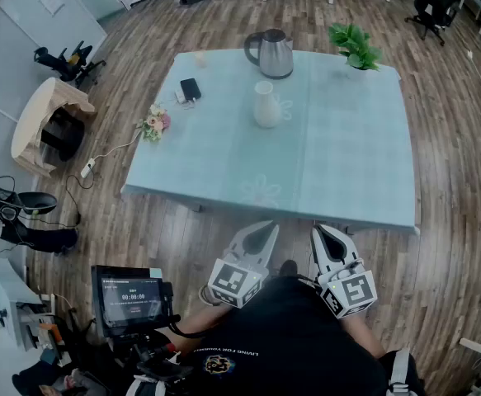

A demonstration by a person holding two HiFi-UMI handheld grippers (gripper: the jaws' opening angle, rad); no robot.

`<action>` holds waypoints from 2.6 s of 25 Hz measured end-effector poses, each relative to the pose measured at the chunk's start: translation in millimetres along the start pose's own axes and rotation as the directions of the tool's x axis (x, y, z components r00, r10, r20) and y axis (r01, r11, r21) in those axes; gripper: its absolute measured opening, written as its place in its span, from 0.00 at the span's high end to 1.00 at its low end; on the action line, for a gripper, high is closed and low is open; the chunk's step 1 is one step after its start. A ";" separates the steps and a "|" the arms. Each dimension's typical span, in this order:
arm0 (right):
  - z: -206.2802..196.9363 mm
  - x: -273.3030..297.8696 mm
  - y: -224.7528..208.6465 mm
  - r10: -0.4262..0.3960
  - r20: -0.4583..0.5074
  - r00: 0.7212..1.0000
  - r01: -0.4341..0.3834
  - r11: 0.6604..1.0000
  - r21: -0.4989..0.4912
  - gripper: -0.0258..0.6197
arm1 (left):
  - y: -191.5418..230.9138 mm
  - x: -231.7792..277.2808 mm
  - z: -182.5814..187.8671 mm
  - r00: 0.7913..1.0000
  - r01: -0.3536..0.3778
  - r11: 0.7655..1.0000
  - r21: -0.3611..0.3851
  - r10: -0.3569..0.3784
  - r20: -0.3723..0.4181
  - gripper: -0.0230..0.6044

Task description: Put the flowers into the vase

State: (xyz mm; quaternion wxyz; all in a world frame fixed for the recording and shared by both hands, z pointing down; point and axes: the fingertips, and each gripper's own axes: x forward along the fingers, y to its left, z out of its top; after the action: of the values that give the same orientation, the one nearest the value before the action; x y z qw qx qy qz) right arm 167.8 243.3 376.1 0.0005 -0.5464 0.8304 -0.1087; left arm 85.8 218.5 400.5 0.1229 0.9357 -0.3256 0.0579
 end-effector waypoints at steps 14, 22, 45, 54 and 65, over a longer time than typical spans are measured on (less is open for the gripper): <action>-1.3 6.2 -2.1 0.022 0.013 1.000 -0.022 0.998 0.054 0.93 | 6.0 1.7 -1.3 1.000 -0.009 1.000 -0.007 0.009 -0.007 0.95; -1.3 5.1 -5.3 0.025 0.018 1.000 -0.027 0.993 0.115 0.93 | 3.1 3.0 -0.2 1.000 -0.003 1.000 -0.005 0.003 -0.012 0.95; -5.1 -13.3 -13.0 0.023 0.024 0.999 -0.026 0.989 0.143 0.93 | -15.5 5.7 -1.7 1.000 0.003 1.000 0.006 -0.003 -0.021 0.95; -4.8 -14.1 -12.0 0.043 0.027 0.999 -0.047 0.987 0.153 0.93 | -17.2 4.0 1.9 0.999 -0.011 1.000 0.028 0.012 -0.038 0.95; -3.7 17.4 -13.6 0.071 0.010 0.997 -0.072 0.986 0.148 0.93 | 10.2 13.4 8.8 0.998 -0.030 0.999 0.033 0.032 -0.045 0.95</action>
State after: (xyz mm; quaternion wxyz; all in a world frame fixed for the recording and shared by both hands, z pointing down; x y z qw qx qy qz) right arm 172.7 223.1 384.2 0.0468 -0.5149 0.8392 -0.1687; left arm 90.2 200.4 396.4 0.1140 0.9309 -0.3362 0.0863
